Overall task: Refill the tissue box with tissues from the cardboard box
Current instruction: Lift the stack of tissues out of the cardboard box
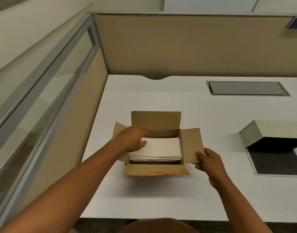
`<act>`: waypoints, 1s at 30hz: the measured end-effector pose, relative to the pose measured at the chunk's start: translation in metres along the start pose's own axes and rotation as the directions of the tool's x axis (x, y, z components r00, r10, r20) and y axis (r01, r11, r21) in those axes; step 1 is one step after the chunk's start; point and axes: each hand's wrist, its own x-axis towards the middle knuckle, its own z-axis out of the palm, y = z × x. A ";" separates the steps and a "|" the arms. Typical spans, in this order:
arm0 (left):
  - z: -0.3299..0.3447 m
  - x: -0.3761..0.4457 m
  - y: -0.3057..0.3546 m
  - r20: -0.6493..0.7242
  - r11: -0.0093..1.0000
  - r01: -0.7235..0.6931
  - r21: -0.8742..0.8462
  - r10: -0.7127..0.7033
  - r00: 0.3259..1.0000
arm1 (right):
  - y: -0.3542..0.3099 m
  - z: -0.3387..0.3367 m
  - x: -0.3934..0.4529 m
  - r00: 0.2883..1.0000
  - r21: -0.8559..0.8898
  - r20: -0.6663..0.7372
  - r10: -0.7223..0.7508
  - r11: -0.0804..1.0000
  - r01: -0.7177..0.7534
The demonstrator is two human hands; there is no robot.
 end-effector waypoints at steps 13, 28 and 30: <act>0.027 0.066 -0.006 0.652 0.971 0.237 -0.024 -0.165 0.740 | -0.010 0.001 0.004 0.998 -0.110 0.037 -0.048 0.993 0.052; 0.043 0.081 0.007 0.673 0.991 0.128 0.035 -0.119 0.730 | -0.012 -0.006 0.003 1.000 -0.121 0.000 -0.011 0.993 0.011; 0.044 0.078 0.006 0.644 0.993 0.112 0.028 -0.104 0.758 | -0.015 -0.008 0.004 1.000 -0.144 0.009 -0.010 0.990 0.011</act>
